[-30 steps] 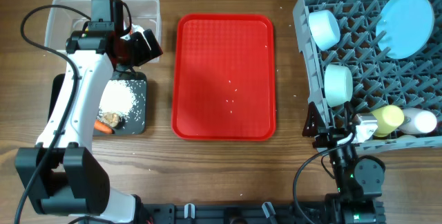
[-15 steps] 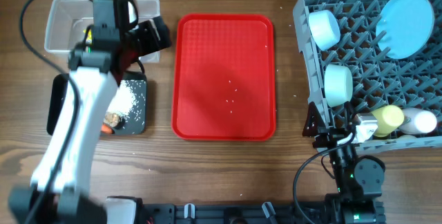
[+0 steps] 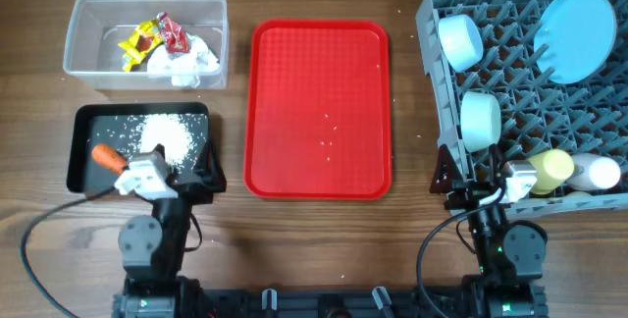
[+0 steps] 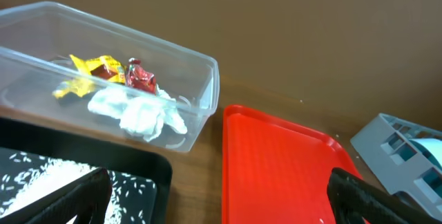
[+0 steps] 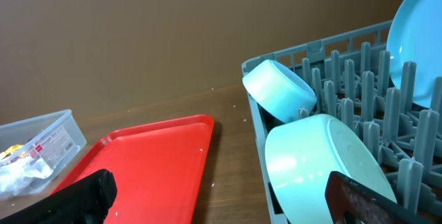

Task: Sort waste into correct bins and load items into the dishwasher rack

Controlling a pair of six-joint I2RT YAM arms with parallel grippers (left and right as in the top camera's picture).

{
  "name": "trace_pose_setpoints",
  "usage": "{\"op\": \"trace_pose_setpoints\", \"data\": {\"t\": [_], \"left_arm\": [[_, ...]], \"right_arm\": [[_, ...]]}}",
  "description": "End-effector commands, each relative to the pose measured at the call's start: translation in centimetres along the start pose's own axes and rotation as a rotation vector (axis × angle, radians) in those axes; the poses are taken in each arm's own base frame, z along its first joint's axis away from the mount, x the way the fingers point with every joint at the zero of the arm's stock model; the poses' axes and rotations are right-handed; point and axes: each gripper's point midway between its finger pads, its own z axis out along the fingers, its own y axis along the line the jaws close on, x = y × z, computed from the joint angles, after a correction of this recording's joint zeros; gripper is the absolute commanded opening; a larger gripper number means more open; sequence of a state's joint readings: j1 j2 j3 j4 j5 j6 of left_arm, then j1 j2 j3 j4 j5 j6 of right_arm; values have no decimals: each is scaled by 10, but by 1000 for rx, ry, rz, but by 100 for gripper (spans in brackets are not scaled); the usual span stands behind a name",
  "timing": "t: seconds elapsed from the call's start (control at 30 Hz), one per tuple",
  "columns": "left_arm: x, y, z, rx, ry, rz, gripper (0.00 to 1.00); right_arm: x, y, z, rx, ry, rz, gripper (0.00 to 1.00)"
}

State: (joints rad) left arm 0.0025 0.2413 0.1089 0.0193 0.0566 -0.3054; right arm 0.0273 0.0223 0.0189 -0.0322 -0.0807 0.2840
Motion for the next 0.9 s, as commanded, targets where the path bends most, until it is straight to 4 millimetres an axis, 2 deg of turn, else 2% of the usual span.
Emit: {"op": "trace_pose_setpoints", "data": {"t": [0.0,0.33,0.87], "left_arm": [[2,7,-4,-14,-43,-20,100],[17,12,-11,-13,-48,-20,100],[17,12,-10,-14,-48,-19,100]], "right_arm": [[-4,-2,0,14,-15,7,100],[-4,-2,0,14,-15,7,100],[-4,-2,0,14,-15,6,100]]}}
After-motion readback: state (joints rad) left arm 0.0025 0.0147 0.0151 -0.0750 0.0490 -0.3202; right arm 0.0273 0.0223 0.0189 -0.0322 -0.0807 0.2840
